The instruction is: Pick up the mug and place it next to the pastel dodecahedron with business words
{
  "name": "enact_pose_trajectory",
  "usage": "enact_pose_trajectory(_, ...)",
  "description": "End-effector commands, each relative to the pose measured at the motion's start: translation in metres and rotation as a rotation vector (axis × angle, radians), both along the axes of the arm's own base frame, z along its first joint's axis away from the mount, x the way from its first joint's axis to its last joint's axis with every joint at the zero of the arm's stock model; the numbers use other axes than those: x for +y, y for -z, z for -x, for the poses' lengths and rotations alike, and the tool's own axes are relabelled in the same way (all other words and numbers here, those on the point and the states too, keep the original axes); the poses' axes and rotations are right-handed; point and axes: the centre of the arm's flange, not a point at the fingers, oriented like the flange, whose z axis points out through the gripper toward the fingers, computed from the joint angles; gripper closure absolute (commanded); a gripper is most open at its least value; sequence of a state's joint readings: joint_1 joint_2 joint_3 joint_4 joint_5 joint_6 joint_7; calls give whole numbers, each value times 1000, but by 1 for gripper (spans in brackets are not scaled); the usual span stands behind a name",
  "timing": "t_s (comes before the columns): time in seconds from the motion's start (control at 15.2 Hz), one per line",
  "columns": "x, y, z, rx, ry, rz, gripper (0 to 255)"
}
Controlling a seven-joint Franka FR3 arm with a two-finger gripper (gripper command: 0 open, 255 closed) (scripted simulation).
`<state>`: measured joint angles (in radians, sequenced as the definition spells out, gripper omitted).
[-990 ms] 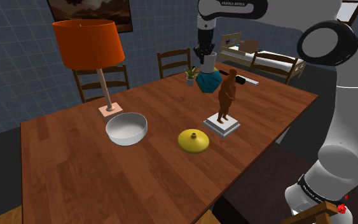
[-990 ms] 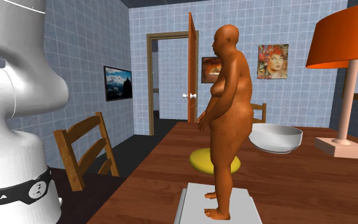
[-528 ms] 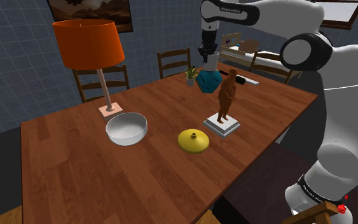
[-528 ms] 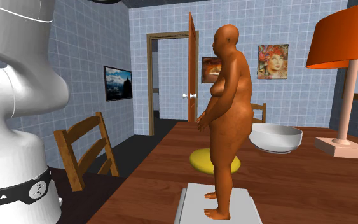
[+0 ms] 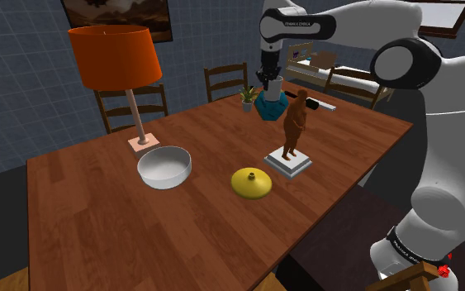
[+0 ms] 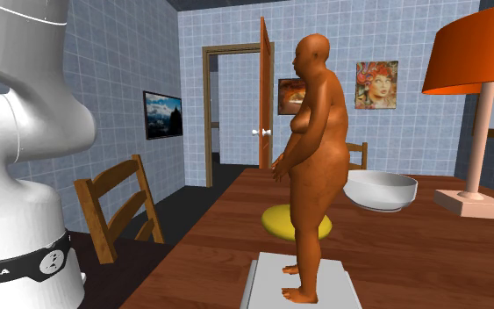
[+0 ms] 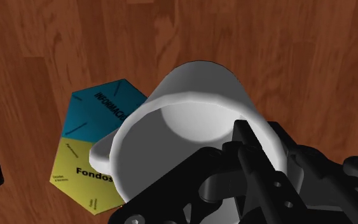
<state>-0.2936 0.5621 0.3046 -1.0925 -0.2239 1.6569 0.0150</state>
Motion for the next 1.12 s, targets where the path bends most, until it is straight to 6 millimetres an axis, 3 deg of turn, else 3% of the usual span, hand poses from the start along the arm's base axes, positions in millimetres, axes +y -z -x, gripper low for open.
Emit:
enact_pose_trajectory(0.0,-1,10,0,-1,0,0,255)
enact_pose_trajectory(1.06,-1,95,0,-1,0,0,255)
